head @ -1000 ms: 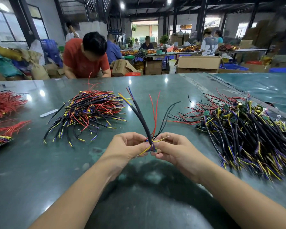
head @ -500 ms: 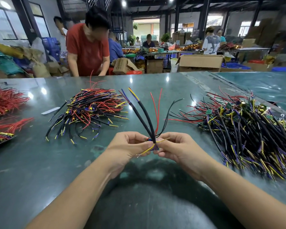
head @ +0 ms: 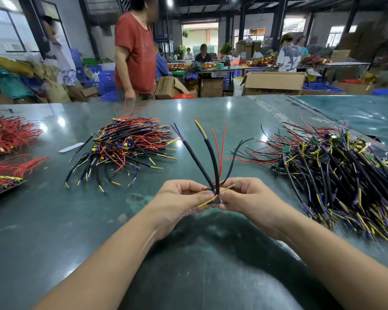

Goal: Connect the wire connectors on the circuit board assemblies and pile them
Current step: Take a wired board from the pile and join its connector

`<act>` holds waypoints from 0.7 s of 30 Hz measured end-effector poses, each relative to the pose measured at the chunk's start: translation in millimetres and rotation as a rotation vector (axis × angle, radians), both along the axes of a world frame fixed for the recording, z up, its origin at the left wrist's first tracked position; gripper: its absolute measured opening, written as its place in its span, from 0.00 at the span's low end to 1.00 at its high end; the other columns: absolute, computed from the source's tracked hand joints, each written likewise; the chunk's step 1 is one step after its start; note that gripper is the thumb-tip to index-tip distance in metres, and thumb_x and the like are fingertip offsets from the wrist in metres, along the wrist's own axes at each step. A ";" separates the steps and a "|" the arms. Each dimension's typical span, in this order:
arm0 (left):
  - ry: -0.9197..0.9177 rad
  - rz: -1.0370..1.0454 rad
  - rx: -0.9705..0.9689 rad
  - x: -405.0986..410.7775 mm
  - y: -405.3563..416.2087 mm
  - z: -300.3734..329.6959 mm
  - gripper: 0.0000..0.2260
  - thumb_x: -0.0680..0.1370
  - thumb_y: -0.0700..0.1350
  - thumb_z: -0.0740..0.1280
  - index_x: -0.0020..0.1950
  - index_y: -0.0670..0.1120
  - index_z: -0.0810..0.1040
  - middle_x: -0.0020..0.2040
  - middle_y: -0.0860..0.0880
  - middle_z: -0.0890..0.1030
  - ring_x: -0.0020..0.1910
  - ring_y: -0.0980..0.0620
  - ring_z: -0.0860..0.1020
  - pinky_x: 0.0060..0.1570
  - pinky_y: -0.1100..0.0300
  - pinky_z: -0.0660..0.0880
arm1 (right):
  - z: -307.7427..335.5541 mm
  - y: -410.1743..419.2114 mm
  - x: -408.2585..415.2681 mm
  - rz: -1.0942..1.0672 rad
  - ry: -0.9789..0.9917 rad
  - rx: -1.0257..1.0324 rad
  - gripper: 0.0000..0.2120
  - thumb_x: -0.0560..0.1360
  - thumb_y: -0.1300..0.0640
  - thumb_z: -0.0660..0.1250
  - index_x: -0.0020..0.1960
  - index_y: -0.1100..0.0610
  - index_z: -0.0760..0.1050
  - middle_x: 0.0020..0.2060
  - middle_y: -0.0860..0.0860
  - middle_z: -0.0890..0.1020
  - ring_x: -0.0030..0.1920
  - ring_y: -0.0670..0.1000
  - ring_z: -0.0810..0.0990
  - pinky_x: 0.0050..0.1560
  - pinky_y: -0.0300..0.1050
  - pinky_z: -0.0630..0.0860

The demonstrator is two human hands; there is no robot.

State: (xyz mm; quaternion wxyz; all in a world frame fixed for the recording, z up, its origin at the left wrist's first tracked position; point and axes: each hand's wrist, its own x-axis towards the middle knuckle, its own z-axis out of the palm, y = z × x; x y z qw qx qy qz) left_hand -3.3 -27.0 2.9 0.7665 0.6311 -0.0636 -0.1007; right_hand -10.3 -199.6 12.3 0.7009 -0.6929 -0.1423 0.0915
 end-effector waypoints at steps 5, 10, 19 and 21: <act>0.022 0.048 -0.033 1.5 -2.3 -2.1 0.08 0.58 0.41 0.75 0.35 0.43 0.83 0.40 0.42 0.84 0.36 0.52 0.82 0.38 0.65 0.79 | -6.5 1.7 2.2 -0.074 -0.003 0.040 0.10 0.77 0.66 0.63 0.41 0.60 0.80 0.36 0.54 0.82 0.39 0.51 0.79 0.43 0.37 0.78; 0.003 0.028 -0.058 2.3 -2.2 -1.8 0.10 0.57 0.40 0.75 0.36 0.42 0.82 0.39 0.42 0.84 0.36 0.53 0.82 0.37 0.65 0.78 | -7.8 -1.0 4.9 -0.064 -0.005 0.074 0.08 0.75 0.68 0.65 0.40 0.61 0.80 0.36 0.56 0.82 0.39 0.51 0.81 0.45 0.39 0.79; -0.080 -0.063 -0.063 6.6 2.5 -6.7 0.07 0.60 0.42 0.74 0.37 0.45 0.85 0.39 0.46 0.85 0.38 0.54 0.83 0.40 0.64 0.78 | -16.9 -3.2 11.0 0.055 -0.168 0.066 0.10 0.74 0.61 0.63 0.50 0.66 0.79 0.45 0.55 0.84 0.46 0.50 0.80 0.50 0.42 0.78; -0.073 -0.081 -0.056 8.6 3.4 -8.1 0.08 0.62 0.41 0.73 0.40 0.42 0.84 0.40 0.45 0.85 0.39 0.54 0.83 0.40 0.64 0.78 | -18.9 -4.1 11.8 0.054 -0.154 0.080 0.16 0.72 0.58 0.64 0.51 0.70 0.78 0.47 0.59 0.83 0.47 0.52 0.79 0.53 0.45 0.78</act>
